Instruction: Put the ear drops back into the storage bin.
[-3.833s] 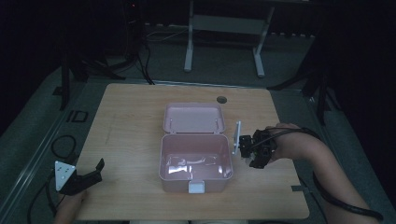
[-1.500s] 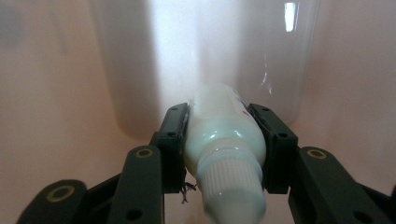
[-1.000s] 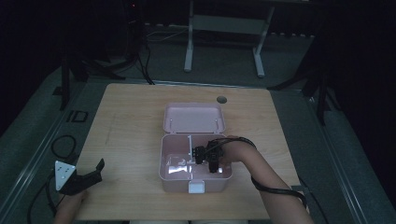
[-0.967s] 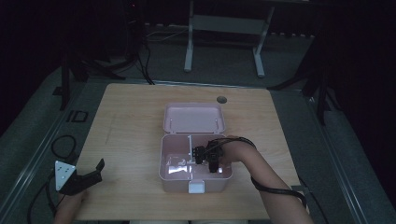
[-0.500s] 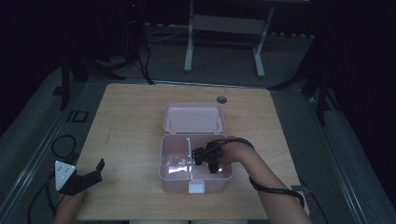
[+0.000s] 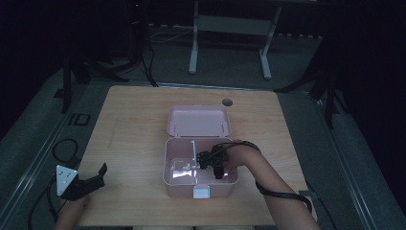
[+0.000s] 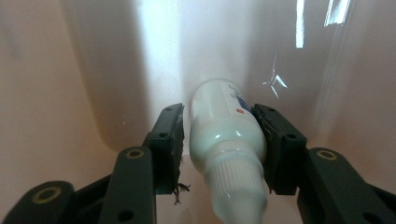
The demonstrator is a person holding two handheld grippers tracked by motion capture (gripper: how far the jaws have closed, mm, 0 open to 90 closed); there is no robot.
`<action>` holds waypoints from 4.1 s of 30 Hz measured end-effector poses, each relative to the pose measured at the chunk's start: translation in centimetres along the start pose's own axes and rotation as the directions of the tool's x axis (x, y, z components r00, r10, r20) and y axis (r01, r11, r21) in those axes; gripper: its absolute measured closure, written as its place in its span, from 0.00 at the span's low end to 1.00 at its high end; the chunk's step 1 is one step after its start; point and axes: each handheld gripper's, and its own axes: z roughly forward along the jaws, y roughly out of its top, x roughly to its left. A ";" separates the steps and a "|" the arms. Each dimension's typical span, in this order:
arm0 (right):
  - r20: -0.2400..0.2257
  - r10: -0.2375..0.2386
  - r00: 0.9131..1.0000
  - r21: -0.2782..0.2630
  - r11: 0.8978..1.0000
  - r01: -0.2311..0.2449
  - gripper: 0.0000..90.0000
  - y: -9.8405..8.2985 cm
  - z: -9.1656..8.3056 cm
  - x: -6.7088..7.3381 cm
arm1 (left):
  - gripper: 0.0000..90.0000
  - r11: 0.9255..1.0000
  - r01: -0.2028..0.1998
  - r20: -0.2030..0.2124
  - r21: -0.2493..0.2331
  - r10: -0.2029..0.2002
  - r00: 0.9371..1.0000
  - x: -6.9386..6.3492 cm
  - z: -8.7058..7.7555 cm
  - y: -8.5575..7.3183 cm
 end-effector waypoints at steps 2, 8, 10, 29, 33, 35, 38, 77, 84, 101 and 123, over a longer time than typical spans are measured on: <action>0.001 0.003 1.000 -0.012 1.000 -0.003 0.58 -0.1 -0.5 0.1 | 0.00 1.000 -0.001 -0.001 0.000 0.001 1.000 0.0 0.0 0.0; 0.025 -0.001 1.000 -0.056 0.998 0.003 0.56 -0.7 -2.4 0.2 | 0.00 1.000 -0.002 -0.001 0.002 0.002 1.000 0.0 0.0 0.0; 0.027 0.006 1.000 -0.070 0.998 -0.004 0.53 -0.8 -3.0 0.3 | 0.00 1.000 -0.001 -0.002 0.002 0.001 1.000 0.0 0.0 0.0; 0.076 0.016 0.997 -0.164 0.986 -0.003 0.22 -2.6 -7.6 1.2 | 0.00 1.000 -0.001 -0.002 0.003 0.001 1.000 0.0 0.0 0.0; 0.081 0.028 0.996 -0.200 0.980 -0.012 0.21 -3.3 -8.2 1.3 | 0.00 1.000 -0.002 -0.002 0.004 0.002 1.000 0.0 0.0 0.0; 0.082 0.036 0.996 -0.222 0.975 -0.017 0.21 -3.7 -8.7 1.5 | 0.00 1.000 -0.002 -0.002 0.002 0.002 1.000 0.0 0.0 0.0; 0.096 0.051 0.994 -0.252 0.967 -0.025 0.22 -4.5 -9.5 1.6 | 0.00 1.000 -0.003 -0.003 0.000 0.003 1.000 0.0 0.0 0.0; 0.046 0.307 0.950 -0.407 0.875 -0.263 0.22 -15.2 -4.7 1.1 | 0.00 1.000 -0.001 -0.006 0.003 0.001 1.000 0.0 0.0 0.0; 0.018 0.351 0.936 -0.458 0.835 -0.304 0.22 -16.1 -1.7 1.0 | 0.00 1.000 -0.002 -0.004 0.002 0.002 1.000 0.0 0.0 0.0; -0.031 0.414 0.910 -0.592 0.726 -0.351 0.22 -17.3 3.5 1.1 | 0.00 1.000 0.000 -0.005 0.003 0.000 1.000 0.0 0.0 0.0; -0.078 0.526 0.847 -0.625 0.636 -0.453 0.19 -18.9 5.2 1.3 | 0.00 1.000 0.000 -0.005 0.002 0.000 1.000 0.0 0.0 0.0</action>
